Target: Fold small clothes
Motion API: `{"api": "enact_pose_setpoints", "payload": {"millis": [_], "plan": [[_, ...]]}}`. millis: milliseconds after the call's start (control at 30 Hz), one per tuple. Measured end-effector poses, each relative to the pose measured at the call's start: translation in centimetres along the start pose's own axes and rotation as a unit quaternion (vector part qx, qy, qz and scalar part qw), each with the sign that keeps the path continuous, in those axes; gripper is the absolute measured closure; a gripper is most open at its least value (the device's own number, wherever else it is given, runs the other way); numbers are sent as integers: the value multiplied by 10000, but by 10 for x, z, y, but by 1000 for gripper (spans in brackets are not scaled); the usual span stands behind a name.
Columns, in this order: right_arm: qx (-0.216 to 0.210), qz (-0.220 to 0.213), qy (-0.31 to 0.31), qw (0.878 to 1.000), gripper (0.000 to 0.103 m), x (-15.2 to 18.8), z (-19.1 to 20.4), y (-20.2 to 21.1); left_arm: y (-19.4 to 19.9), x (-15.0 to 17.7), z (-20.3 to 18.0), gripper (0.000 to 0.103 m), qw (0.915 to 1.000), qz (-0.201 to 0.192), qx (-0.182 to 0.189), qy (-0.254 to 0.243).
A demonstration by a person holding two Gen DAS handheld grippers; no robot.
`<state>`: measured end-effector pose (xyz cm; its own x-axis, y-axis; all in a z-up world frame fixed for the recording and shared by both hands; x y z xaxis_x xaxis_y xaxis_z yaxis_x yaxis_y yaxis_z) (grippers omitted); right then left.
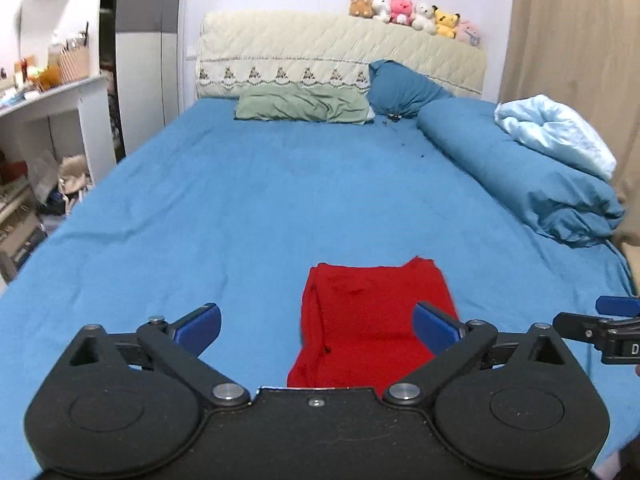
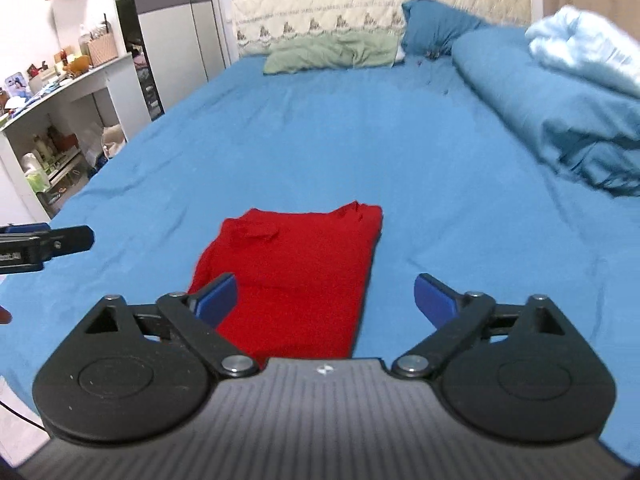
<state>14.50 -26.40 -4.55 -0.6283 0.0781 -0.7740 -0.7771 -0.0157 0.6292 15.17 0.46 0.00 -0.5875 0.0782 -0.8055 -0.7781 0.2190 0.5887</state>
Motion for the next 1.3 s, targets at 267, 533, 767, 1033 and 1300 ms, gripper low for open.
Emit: {"api": "enact_pose_setpoints", "payload": {"millis": [267,533,767,1033,1300], "plan": [[396,27,108,9992,0,28,17,94,81,30,-19,0,9993,-10,-359,-126],[571,202,30,9982,0,68,18,128,112,69,-31,0,9990,68,-431,-103],[601,249,-106,9978,0,92,16,143,121,84,-42,0,9985,85,-486,-253],[644,200,-63,9977,0,97,18,152,126,87,-46,0,9989,49,-415,-230],[642,178,-21,9978,0,97,22,155,129,87,-46,0,9990,30,-400,-199]]}}
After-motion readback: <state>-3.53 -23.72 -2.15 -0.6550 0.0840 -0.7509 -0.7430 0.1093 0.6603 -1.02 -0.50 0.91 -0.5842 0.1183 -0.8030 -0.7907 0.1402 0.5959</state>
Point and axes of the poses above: each gripper's, at about its wrist camera, not at the fingertips, and y roughly against the way its jaws point, z to its left, x to its underside, the point moved 1 cm from there along -y, roughly the way its jaws point
